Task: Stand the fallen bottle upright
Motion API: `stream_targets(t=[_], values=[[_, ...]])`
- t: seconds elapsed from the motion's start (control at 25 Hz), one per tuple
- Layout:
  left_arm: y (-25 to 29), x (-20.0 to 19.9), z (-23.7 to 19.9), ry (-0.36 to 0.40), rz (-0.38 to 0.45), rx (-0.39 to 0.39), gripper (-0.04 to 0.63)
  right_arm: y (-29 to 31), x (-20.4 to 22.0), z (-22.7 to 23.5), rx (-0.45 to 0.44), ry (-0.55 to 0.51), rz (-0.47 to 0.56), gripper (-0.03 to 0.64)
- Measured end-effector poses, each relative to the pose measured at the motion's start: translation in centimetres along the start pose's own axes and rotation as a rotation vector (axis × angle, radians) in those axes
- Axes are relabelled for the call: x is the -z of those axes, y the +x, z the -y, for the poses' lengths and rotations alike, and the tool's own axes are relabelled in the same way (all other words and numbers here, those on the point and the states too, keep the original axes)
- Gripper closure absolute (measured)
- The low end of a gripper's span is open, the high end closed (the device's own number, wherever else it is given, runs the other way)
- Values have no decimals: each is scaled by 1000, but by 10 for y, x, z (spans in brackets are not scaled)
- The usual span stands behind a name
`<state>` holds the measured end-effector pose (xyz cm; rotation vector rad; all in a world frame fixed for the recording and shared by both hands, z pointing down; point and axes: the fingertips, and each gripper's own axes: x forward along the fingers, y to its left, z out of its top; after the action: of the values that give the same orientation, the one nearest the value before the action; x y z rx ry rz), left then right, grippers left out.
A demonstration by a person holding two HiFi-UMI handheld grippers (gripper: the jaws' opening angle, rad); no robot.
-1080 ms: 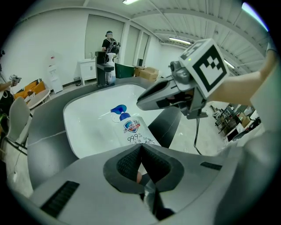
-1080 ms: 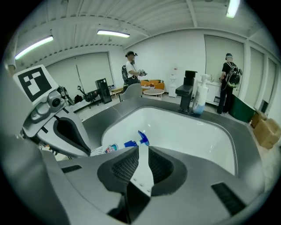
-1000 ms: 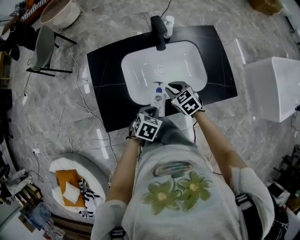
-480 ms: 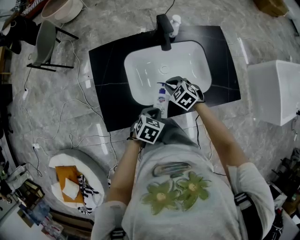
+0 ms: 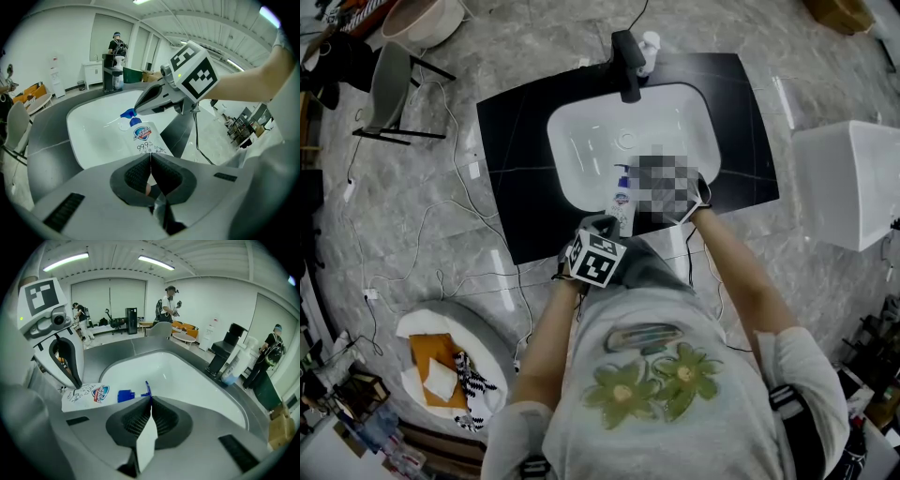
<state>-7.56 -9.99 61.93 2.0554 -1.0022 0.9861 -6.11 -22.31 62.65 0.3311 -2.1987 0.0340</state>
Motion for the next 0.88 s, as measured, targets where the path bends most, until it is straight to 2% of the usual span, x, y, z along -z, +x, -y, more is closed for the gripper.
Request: stream_targets(t=[0.28,0.6,0.88], values=[[-2,-8,0,13,30,-30,577,-30,-18,7,99,-66,49,572],[-7,-9,6,39,45,-50,577,-73,-43,-7,260,-271,117,572],[-13,-2,15,51,47,-72,577,-101,-51,-32,310,-330,162,572]])
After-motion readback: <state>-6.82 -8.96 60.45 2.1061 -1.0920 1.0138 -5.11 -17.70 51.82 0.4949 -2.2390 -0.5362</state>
